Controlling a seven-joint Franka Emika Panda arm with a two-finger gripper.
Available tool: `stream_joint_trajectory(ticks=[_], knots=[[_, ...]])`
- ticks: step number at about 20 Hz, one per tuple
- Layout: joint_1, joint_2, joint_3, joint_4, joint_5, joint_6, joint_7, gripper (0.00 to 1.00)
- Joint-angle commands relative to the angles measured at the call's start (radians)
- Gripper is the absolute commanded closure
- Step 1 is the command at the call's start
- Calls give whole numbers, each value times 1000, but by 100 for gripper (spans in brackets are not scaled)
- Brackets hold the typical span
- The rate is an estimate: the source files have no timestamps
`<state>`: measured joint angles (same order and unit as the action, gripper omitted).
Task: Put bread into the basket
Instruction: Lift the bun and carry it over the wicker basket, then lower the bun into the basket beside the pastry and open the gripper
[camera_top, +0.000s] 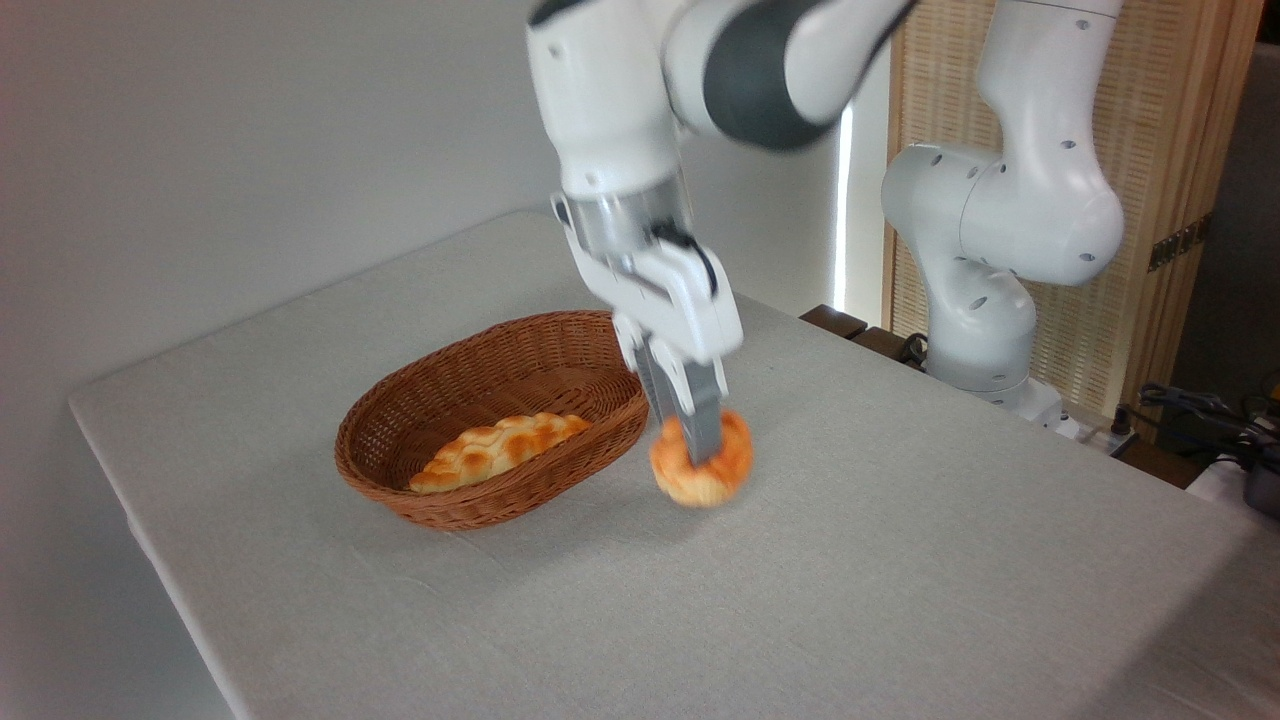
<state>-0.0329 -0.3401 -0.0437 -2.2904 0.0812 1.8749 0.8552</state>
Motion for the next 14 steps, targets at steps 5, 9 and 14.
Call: stream_joint_trajectory(ticks=[5, 9, 14], knots=[[-4, 145, -235, 293, -123, -183, -270, 74], [-5, 207, -349, 284, -124, -122, -415, 70], [-4, 228, -393, 226, -118, -65, -441, 30]])
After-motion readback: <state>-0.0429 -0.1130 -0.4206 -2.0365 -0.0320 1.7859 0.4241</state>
